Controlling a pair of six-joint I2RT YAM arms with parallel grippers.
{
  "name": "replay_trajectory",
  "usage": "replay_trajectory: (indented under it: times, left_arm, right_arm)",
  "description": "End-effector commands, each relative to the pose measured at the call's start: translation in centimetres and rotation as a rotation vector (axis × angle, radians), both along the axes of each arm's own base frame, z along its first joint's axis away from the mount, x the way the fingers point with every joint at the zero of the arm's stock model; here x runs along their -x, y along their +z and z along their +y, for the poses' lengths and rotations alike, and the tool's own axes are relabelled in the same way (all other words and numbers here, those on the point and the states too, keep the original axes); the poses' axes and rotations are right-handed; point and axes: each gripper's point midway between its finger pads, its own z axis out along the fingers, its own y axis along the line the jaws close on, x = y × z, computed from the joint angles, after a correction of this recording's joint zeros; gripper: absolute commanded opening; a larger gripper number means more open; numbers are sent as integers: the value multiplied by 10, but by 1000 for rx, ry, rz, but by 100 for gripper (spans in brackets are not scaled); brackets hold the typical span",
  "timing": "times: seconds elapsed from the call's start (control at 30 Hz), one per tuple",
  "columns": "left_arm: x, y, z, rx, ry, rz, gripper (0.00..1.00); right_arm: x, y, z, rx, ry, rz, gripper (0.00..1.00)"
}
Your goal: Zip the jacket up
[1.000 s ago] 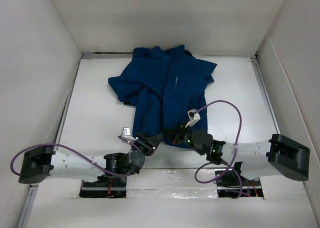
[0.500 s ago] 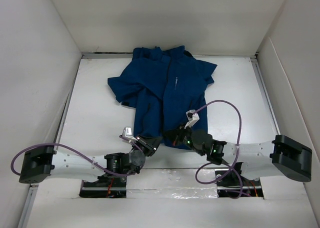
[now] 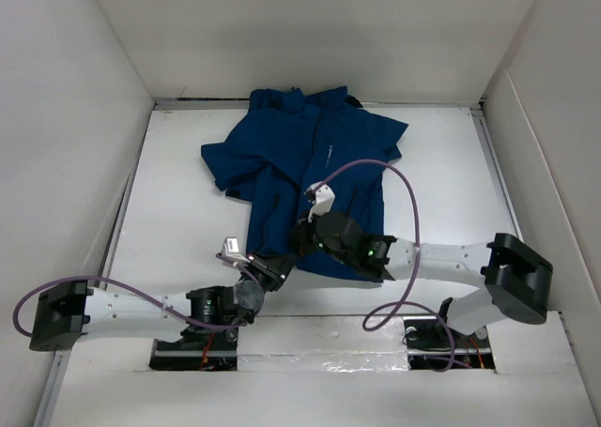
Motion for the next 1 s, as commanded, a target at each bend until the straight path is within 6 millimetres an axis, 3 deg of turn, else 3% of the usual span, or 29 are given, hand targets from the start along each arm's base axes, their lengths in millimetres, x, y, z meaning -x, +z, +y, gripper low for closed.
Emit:
replay_trajectory:
  times: [0.0,0.13,0.2,0.3,0.37,0.43,0.47,0.5,0.6,0.63,0.7,0.73,0.77,0.8,0.83,0.87,0.97]
  left_arm:
    - [30,-3,-19,-15,-196,24,0]
    - [33,0,-15,-3,-219,16,0]
    - [37,-1,-13,4,-236,21,0]
    - [40,1,-12,0,-261,24,0]
    - [40,-2,-7,-60,-258,23,0]
    - [38,25,-8,-48,-262,-24,0]
    - [36,33,-4,-98,-260,-69,0]
    - [34,62,-3,-65,-251,-107,0]
    - [28,103,8,-124,-232,-231,0]
    - [26,135,15,-85,-217,-273,0]
    - [23,157,27,-124,-192,-333,0]
    - [22,181,38,-81,-174,-361,0]
    - [22,189,43,-73,-166,-379,0]
    - [21,195,49,-84,-154,-405,0]
    - [21,209,59,-59,-139,-420,0]
    - [18,210,67,-76,-115,-420,0]
    - [13,233,96,-62,-51,-458,0]
  right_arm:
    - [-57,66,7,-131,-112,-176,0]
    - [-81,60,-2,-140,-156,-182,0]
    - [-102,57,-14,-129,-194,-183,0]
    - [-134,71,-36,-154,-260,-210,0]
    - [-150,95,-55,-183,-301,-249,0]
    - [-179,115,-94,-190,-390,-289,0]
    - [-189,140,-108,-212,-409,-328,0]
    - [-210,153,-142,-211,-480,-352,0]
    - [-240,203,-189,-244,-570,-432,0]
    - [-256,212,-223,-227,-641,-451,0]
    - [-283,242,-259,-241,-710,-497,0]
    - [-298,247,-299,-238,-785,-503,0]
    - [-307,255,-318,-248,-820,-517,0]
    - [-325,243,-332,-234,-833,-499,0]
    - [-333,269,-348,-251,-857,-538,0]
    - [-343,271,-377,-249,-913,-543,0]
    - [-377,266,-410,-208,-989,-544,0]
